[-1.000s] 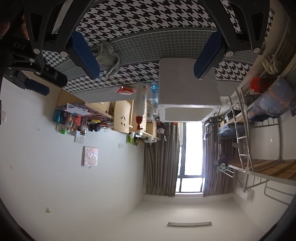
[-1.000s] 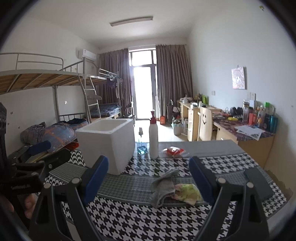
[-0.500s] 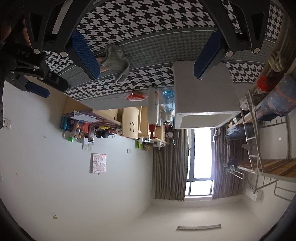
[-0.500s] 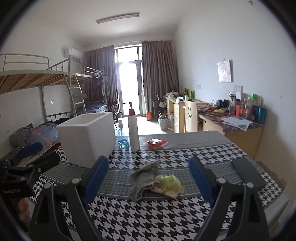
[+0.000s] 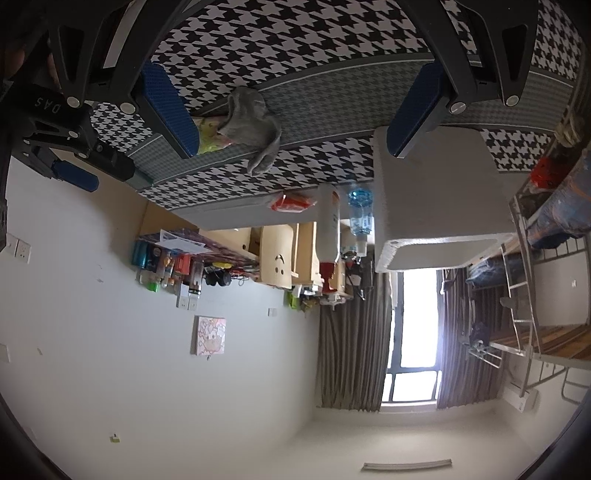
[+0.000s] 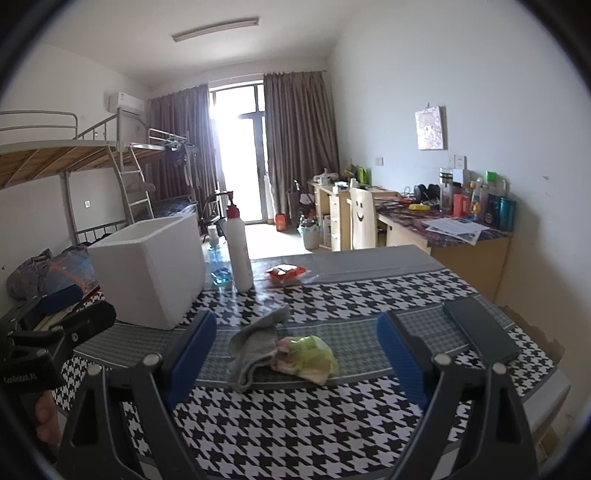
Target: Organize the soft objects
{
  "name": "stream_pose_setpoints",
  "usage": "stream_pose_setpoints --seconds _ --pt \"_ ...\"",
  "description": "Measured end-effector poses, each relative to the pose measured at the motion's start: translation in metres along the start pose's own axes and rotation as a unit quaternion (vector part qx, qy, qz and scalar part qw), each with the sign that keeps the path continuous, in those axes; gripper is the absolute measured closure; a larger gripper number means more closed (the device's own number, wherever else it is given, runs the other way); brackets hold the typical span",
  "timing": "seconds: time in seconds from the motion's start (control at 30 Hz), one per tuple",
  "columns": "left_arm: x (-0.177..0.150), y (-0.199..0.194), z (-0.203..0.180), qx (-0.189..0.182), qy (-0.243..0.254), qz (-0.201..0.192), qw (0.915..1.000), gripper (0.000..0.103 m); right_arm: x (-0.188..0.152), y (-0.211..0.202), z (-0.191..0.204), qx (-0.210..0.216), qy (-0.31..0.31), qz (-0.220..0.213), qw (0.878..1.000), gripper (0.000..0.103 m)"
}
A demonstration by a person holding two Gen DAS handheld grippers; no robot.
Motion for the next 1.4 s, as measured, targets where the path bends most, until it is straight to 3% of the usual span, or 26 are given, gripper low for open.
stream_pose_setpoints --seconds 0.7,1.4 --pt "-0.005 0.046 -0.026 -0.026 0.026 0.052 0.9980 0.001 -0.009 0.023 -0.038 -0.036 0.030 0.036 0.998 0.012" --pt "-0.009 0.100 -0.029 -0.013 0.023 0.119 0.9925 0.001 -0.018 0.062 -0.047 -0.031 0.047 0.096 0.994 0.012"
Point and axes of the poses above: each gripper's, at about its wrist camera, not at the fingertips, and y roughly the way its jaws point, z to its left, x to its top, the point moved 2 cm from there along y, roughly the way its jaws point, and after that the axes turned 7 degrees about z, right-handed, at the moved point
